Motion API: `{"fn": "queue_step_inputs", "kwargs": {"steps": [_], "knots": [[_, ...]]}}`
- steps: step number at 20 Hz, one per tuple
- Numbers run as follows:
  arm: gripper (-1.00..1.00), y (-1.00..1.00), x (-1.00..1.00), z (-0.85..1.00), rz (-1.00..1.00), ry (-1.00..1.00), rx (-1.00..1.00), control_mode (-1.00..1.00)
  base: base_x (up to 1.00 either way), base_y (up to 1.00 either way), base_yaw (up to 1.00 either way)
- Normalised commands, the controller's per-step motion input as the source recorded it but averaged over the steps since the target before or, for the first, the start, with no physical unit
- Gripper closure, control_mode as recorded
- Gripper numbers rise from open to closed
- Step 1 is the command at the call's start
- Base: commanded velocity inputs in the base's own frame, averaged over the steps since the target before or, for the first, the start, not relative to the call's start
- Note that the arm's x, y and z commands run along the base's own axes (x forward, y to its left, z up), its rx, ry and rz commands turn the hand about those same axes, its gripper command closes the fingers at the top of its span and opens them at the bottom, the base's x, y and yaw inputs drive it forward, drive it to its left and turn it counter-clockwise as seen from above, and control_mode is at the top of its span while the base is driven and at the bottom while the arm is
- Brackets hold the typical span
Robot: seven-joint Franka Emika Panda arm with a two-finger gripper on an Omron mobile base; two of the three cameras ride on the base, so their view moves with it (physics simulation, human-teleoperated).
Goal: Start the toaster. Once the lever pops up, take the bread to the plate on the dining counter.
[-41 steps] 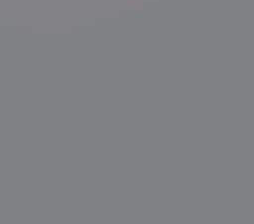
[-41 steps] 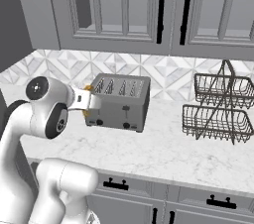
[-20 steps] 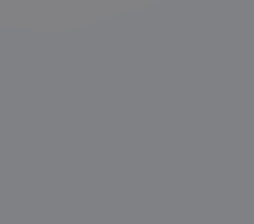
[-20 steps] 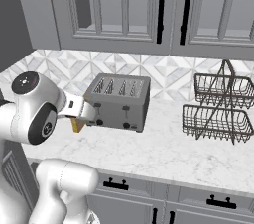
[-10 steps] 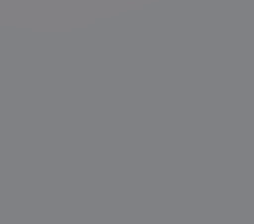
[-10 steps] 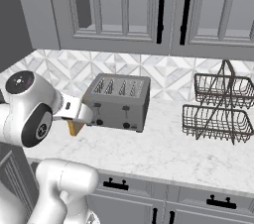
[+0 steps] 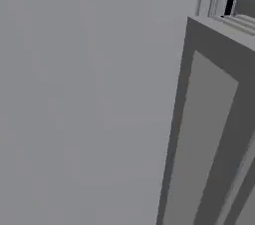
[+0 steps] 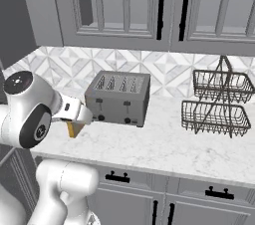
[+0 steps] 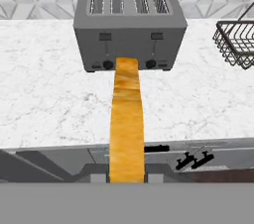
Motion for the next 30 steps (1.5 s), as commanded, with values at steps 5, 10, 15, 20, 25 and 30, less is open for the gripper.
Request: {"fn": "queue_step_inputs", "kwargs": {"steps": [5, 10, 15, 20, 25, 30], "knots": [[1.00, 0.00, 0.00, 0.00, 0.00, 0.00, 0.00, 1.00, -0.37, -0.38, -0.31], [1.00, 0.00, 0.00, 0.00, 0.00, 0.00, 0.00, 1.00, -0.02, -0.39, -0.48], [1.00, 0.00, 0.00, 0.00, 0.00, 0.00, 0.00, 1.00, 0.00, -0.23, -0.54], [1.00, 0.00, 0.00, 0.00, 0.00, 0.00, 0.00, 1.00, 0.00, -0.12, -0.56], [1.00, 0.00, 0.00, 0.00, 0.00, 0.00, 0.00, 1.00, 0.00, -0.07, -0.60], [1.00, 0.00, 0.00, 0.00, 0.00, 0.00, 0.00, 1.00, 0.05, -0.01, -0.65]]}}
